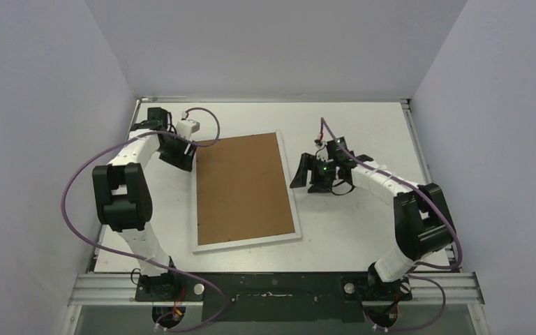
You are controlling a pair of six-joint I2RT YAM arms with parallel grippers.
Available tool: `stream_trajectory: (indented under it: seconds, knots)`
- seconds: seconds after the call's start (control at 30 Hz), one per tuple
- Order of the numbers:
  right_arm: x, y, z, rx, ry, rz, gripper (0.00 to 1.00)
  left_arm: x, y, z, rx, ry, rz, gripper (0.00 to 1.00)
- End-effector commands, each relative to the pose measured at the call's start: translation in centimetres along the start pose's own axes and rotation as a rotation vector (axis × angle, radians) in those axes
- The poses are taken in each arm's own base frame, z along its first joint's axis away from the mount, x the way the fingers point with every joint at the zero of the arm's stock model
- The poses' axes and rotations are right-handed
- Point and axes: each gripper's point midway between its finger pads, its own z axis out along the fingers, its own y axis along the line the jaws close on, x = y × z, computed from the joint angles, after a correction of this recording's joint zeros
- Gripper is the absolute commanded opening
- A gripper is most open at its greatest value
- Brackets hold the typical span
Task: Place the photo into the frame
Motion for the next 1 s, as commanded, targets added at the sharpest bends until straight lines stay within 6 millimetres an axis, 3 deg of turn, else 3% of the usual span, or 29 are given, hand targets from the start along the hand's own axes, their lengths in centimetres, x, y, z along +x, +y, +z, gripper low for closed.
stream_trajectory:
  seconds: [0.0, 0.2, 0.37, 0.53, 0.7, 0.8, 0.97]
  knots:
    - [-6.7, 1.5, -0.7, -0.111, -0.144, -0.031, 0.72, -0.3, -3.3, -2.5, 0.130, -0.034, -0.101, 0.58]
    - [-11.5, 5.2, 2.2, -0.319, -0.225, -0.005, 0.65, 0.8, -7.0, -2.2, 0.242, 0.004, -0.144, 0.59]
    - [-12.0, 5.9, 3.8, -0.370, -0.211, 0.018, 0.63, -0.5, -11.3, -1.5, 0.239, -0.003, -0.012, 0.58]
    - [-11.2, 5.8, 4.4, -0.359, -0.189, 0.016, 0.62, 1.6, -11.1, 0.0, 0.176, 0.061, -0.021, 0.56]
    - [-12.0, 5.1, 3.0, -0.307, -0.218, -0.004, 0.61, 3.0, -10.8, 0.9, 0.106, 0.077, 0.030, 0.56]
    - [-12.3, 5.7, 2.3, -0.327, -0.233, -0.010, 0.61, 3.5, -11.0, 1.4, 0.082, 0.086, 0.067, 0.56]
    - [-11.6, 6.5, 2.8, -0.350, -0.218, -0.012, 0.61, 3.9, -11.1, 1.9, 0.026, 0.098, 0.122, 0.56]
